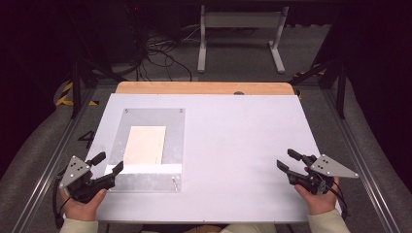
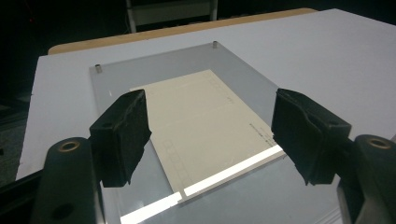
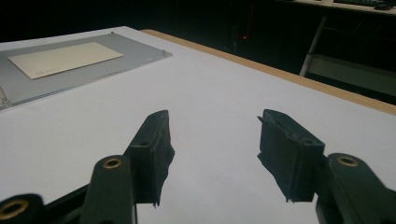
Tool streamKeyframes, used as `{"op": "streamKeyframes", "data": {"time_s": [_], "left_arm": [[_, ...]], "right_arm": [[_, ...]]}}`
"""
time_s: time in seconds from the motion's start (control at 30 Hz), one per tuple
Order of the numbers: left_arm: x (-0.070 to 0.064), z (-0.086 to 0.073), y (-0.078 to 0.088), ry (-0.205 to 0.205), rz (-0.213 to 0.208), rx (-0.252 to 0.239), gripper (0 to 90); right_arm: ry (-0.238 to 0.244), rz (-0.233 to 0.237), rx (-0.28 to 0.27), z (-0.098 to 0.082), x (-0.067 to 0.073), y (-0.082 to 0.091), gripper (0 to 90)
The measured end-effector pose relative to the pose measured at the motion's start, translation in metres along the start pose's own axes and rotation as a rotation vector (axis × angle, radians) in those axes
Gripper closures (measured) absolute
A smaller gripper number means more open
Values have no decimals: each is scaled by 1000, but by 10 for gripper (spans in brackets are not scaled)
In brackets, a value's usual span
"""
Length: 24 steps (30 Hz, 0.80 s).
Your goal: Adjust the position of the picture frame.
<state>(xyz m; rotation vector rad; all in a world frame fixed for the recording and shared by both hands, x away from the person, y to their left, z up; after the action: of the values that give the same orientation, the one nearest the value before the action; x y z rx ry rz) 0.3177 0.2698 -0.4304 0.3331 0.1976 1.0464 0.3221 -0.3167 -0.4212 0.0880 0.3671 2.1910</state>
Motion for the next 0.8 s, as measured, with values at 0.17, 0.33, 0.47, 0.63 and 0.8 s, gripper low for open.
{"op": "streamKeyframes", "data": {"time_s": [0.17, 0.33, 0.47, 0.63, 0.8], "left_arm": [[0, 0, -1, 2, 1, 1, 282], [0, 1, -4, -6, 5, 1, 282], [0, 0, -5, -8, 2, 9, 282], [0, 0, -5, -10, -13, -2, 280], [-2, 2, -7, -21, -37, -25, 266]], "right_arm": [[8, 11, 7, 3, 2, -4, 408], [26, 27, 16, 5, 6, -9, 400], [25, 36, 15, 6, 8, -10, 395], [30, 36, 9, 7, 8, -10, 393], [28, 28, 3, 7, 6, -7, 386]]}}
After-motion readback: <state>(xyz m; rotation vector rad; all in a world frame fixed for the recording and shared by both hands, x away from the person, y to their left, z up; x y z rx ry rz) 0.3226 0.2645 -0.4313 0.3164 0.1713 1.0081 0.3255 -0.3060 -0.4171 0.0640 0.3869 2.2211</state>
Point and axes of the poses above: each handheld gripper's, and its own axes: y roughly backward along the jaws, z roughly out of its top, x roughly to its left, the point moved 3 cm from there along -y, roughly forward along the jaws, and after that the axes turned 2 degrees about -y, right-handed, at the moved point
